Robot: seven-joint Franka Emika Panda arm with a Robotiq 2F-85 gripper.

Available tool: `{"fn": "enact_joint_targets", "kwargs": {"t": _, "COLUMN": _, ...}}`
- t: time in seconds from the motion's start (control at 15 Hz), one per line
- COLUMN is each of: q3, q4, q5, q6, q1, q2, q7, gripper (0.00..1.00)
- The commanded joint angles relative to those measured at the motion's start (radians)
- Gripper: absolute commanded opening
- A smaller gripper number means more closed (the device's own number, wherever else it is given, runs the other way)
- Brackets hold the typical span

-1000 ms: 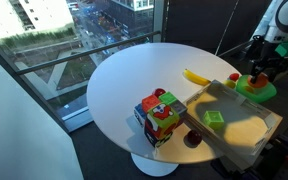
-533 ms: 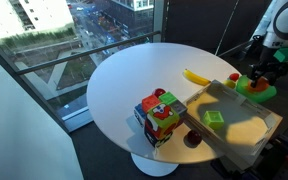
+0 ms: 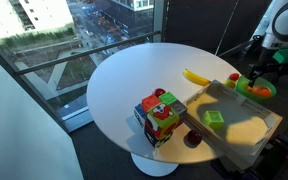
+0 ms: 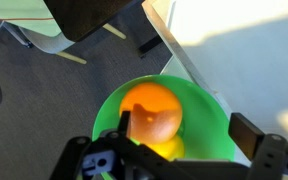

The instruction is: Put the orange onto the bowl

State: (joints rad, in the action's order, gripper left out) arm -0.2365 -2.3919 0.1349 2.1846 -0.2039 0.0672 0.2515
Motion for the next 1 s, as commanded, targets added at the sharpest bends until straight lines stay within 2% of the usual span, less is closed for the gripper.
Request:
{"fn": "enact_joint_targets", "kwargs": {"t": 0.0, "q3": 0.012, "q4": 0.006, "q5": -0.032, "q6": -0.046, "q1": 0.003, "q2": -0.040, "q7": -0.024, "gripper": 1.00}}
{"fn": "enact_joint_targets", "kwargs": {"t": 0.6, "q3": 0.075, "q4": 0.048, "q5": -0.129, "q6": -0.144, "q1": 0.049, "q2": -0.127, "q7": -0.128, "gripper": 1.00}}
{"fn": "enact_joint_targets", "kwargs": {"t": 0.93, "q3": 0.129, "q4": 0.062, "q5": -0.099, "q6": -0.166, "q1": 0.100, "q2": -0.182, "q7": -0.147, "gripper": 1.00}}
